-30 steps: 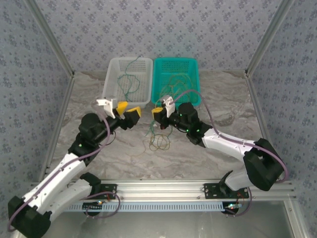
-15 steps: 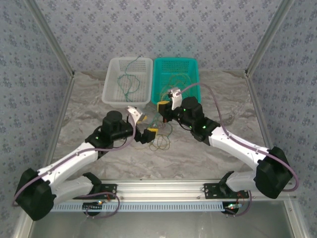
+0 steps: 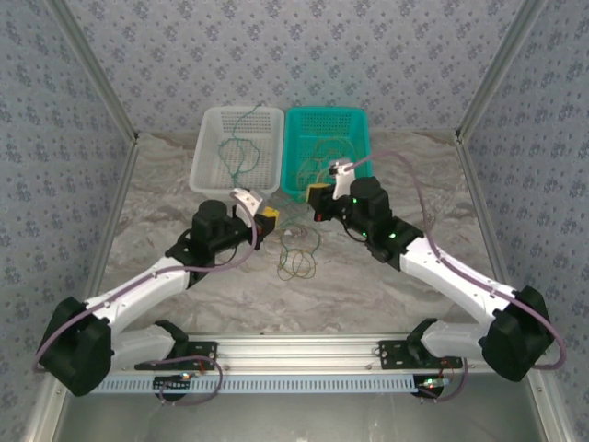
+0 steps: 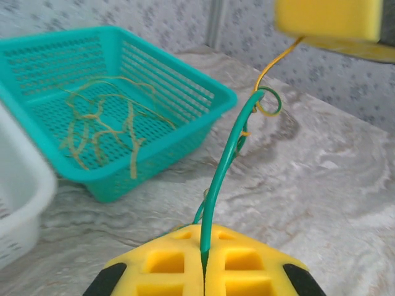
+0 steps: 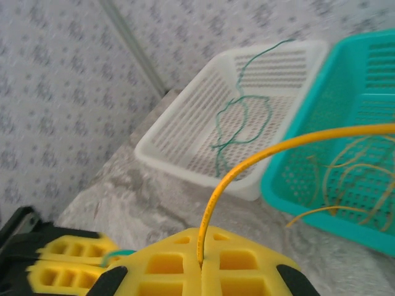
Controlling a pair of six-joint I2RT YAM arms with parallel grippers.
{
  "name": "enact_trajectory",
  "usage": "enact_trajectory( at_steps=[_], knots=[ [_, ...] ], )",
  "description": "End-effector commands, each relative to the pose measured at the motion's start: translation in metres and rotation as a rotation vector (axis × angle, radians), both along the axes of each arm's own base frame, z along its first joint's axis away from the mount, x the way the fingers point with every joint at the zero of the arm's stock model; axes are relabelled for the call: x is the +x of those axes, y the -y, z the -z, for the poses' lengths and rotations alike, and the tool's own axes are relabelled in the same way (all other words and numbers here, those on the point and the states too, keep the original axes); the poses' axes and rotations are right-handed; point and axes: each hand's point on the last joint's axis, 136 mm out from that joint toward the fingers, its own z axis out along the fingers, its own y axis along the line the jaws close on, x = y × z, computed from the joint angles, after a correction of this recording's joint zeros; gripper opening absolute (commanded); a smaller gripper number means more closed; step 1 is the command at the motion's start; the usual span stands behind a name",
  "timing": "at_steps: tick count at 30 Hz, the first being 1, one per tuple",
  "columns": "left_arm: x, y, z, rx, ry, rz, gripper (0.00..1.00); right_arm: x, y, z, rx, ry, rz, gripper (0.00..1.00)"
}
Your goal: Untangle the cables
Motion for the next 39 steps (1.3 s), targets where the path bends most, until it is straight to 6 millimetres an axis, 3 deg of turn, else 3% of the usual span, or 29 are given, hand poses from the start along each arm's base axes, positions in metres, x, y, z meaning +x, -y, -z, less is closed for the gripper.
enact_trajectory(
  at_steps=[1, 16, 24, 27, 31, 39],
  knots=[
    [0.009, -0.031, -0.031, -0.09, 0.083, -0.123, 0.0, 0.008, 0.036, -0.008, 0.035, -0.039, 0.129, 0.0],
    [0.007, -0.146, -0.063, -0.225, 0.186, -0.55, 0.0, 0.003, 0.142, -0.011, 0.072, -0.05, 0.405, 0.0],
    [-0.012, -0.205, -0.118, -0.357, 0.267, -0.766, 0.0, -0.013, 0.186, -0.031, 0.079, -0.003, 0.516, 0.0],
    [-0.013, -0.213, -0.14, -0.372, 0.287, -0.788, 0.0, -0.019, 0.205, -0.038, 0.076, 0.01, 0.569, 0.0],
    [0.0, -0.201, -0.16, -0.349, 0.283, -0.721, 0.0, -0.023, 0.215, -0.046, 0.106, 0.031, 0.583, 0.0],
    [0.066, -0.182, -0.147, -0.225, 0.17, -0.693, 0.0, -0.025, 0.213, -0.048, 0.111, 0.042, 0.57, 0.0]
  ],
)
